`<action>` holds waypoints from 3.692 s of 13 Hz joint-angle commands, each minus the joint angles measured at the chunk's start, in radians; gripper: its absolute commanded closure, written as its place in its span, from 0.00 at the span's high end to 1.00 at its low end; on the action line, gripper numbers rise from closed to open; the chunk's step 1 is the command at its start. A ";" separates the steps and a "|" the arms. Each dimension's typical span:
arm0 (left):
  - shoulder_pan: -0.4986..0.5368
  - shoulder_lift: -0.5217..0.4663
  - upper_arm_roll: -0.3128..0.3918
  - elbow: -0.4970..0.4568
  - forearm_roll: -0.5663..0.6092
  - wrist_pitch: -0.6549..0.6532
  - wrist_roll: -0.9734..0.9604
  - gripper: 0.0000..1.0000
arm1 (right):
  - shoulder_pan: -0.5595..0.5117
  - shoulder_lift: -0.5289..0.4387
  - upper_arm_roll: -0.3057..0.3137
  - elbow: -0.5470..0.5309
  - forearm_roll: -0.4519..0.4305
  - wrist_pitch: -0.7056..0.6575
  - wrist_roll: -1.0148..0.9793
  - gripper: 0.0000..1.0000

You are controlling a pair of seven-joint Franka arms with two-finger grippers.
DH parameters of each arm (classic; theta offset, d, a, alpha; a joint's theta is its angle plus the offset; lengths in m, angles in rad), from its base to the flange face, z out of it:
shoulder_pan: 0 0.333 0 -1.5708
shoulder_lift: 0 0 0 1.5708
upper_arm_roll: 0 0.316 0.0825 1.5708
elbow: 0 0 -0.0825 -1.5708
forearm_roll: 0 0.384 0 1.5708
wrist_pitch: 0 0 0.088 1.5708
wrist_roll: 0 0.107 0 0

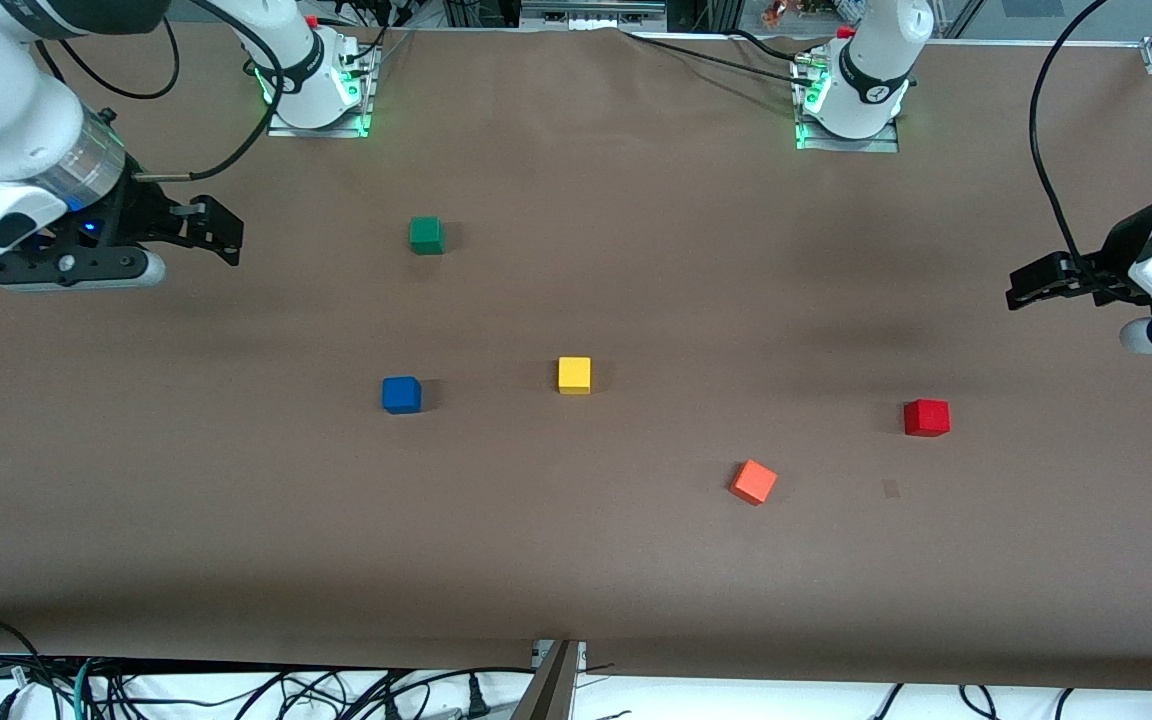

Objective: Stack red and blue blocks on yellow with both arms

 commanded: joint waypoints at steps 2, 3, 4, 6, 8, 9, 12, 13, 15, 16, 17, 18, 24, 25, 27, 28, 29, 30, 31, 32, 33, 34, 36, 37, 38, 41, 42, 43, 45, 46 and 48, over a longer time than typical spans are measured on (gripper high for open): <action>0.005 0.011 0.007 0.014 -0.020 -0.003 0.014 1.00 | -0.003 0.003 0.001 0.026 0.016 -0.041 0.007 1.00; 0.002 0.017 0.006 0.025 -0.020 -0.003 0.014 1.00 | -0.003 0.000 0.001 0.033 0.042 -0.074 0.012 1.00; 0.002 0.022 0.006 0.025 -0.018 -0.003 0.014 1.00 | -0.008 -0.008 -0.005 0.033 0.051 -0.090 0.009 1.00; 0.008 0.029 0.007 0.025 -0.020 -0.003 0.017 1.00 | -0.020 -0.011 -0.013 0.027 0.065 -0.134 0.015 1.00; 0.020 0.039 0.013 0.025 -0.020 -0.001 0.023 1.00 | -0.039 -0.009 0.006 0.025 0.070 -0.134 0.010 1.00; 0.040 0.043 0.013 0.024 -0.021 0.000 0.026 1.00 | -0.045 -0.009 0.010 0.025 0.068 -0.130 0.010 1.00; 0.052 0.123 0.012 0.022 -0.029 0.029 0.043 1.00 | -0.142 -0.009 0.093 0.018 0.068 -0.125 0.002 1.00; 0.057 0.156 0.013 0.012 -0.029 0.072 0.072 1.00 | -0.157 -0.009 0.108 0.019 0.065 -0.127 0.002 1.00; 0.060 0.219 0.012 -0.008 -0.029 0.144 0.094 1.00 | -0.157 -0.009 0.110 0.019 0.064 -0.127 0.002 1.00; 0.058 0.245 0.009 -0.017 -0.029 0.181 0.094 1.00 | -0.157 -0.009 0.112 0.019 0.064 -0.128 0.002 1.00; 0.054 0.273 0.007 -0.031 -0.023 0.213 0.095 1.00 | -0.157 -0.009 0.112 0.019 0.064 -0.127 0.002 1.00; 0.052 0.292 0.007 -0.063 -0.018 0.260 0.095 1.00 | -0.157 -0.009 0.110 0.019 0.065 -0.127 0.002 1.00; 0.063 0.298 0.007 -0.344 -0.017 0.594 0.144 1.00 | -0.158 -0.006 0.105 0.019 0.068 -0.127 0.004 1.00; 0.065 0.301 0.007 -0.364 -0.015 0.629 0.147 1.00 | -0.158 -0.008 0.105 0.019 0.068 -0.128 0.004 1.00; 0.066 0.324 0.007 -0.372 -0.013 0.672 0.150 1.00 | -0.158 -0.008 0.105 0.019 0.070 -0.125 0.004 1.00; 0.068 0.336 0.007 -0.373 -0.013 0.695 0.150 1.00 | -0.157 -0.006 0.105 0.019 0.070 -0.127 0.005 1.00; 0.068 0.345 0.007 -0.373 -0.013 0.710 0.150 1.00 | -0.157 -0.008 0.105 0.019 0.070 -0.127 0.005 1.00; 0.069 0.358 0.007 -0.373 -0.012 0.724 0.150 1.00 | -0.158 -0.006 0.105 0.019 0.070 -0.127 0.007 1.00; 0.075 0.368 0.009 -0.375 -0.012 0.733 0.153 1.00 | -0.158 -0.006 0.105 0.019 0.070 -0.127 0.007 1.00; 0.090 0.381 0.007 -0.378 -0.012 0.741 0.182 1.00 | -0.158 -0.005 0.104 0.018 0.070 -0.127 0.007 1.00; 0.104 0.390 0.007 -0.378 -0.012 0.756 0.213 1.00 | -0.158 -0.005 0.104 0.019 0.070 -0.127 0.008 1.00; 0.112 0.398 0.007 -0.378 -0.012 0.772 0.236 1.00 | -0.158 -0.005 0.104 0.018 0.070 -0.125 0.008 1.00; 0.115 0.402 0.007 -0.378 -0.017 0.773 0.241 1.00 | -0.158 -0.005 0.104 0.018 0.070 -0.119 0.008 1.00; 0.114 0.404 0.006 -0.384 -0.023 0.775 0.239 1.00 | -0.158 -0.003 0.104 0.018 0.070 -0.118 0.008 1.00; 0.112 0.404 0.006 -0.384 -0.024 0.775 0.230 1.00 | -0.158 -0.003 0.104 0.019 0.070 -0.116 0.008 1.00; 0.109 0.408 0.003 -0.389 -0.027 0.773 0.227 1.00 | -0.158 0.001 0.104 0.016 0.070 -0.111 0.007 1.00; 0.104 0.408 0.003 -0.393 -0.027 0.775 0.224 1.00 | -0.158 0.003 0.104 0.016 0.070 -0.111 0.007 1.00; 0.103 0.408 0.003 -0.395 -0.027 0.775 0.224 1.00 | -0.158 0.003 0.104 0.016 0.070 -0.108 0.007 1.00; 0.100 0.408 0.003 -0.395 -0.027 0.775 0.224 0.98 | -0.158 0.003 0.104 0.016 0.070 -0.107 0.007 1.00; 0.098 0.408 0.003 -0.393 -0.027 0.775 0.224 0.83 | -0.158 0.003 0.104 0.016 0.070 -0.107 0.007 1.00; 0.098 0.408 0.003 -0.395 -0.027 0.770 0.222 0.49 | -0.158 0.003 0.104 0.016 0.070 -0.107 0.007 1.00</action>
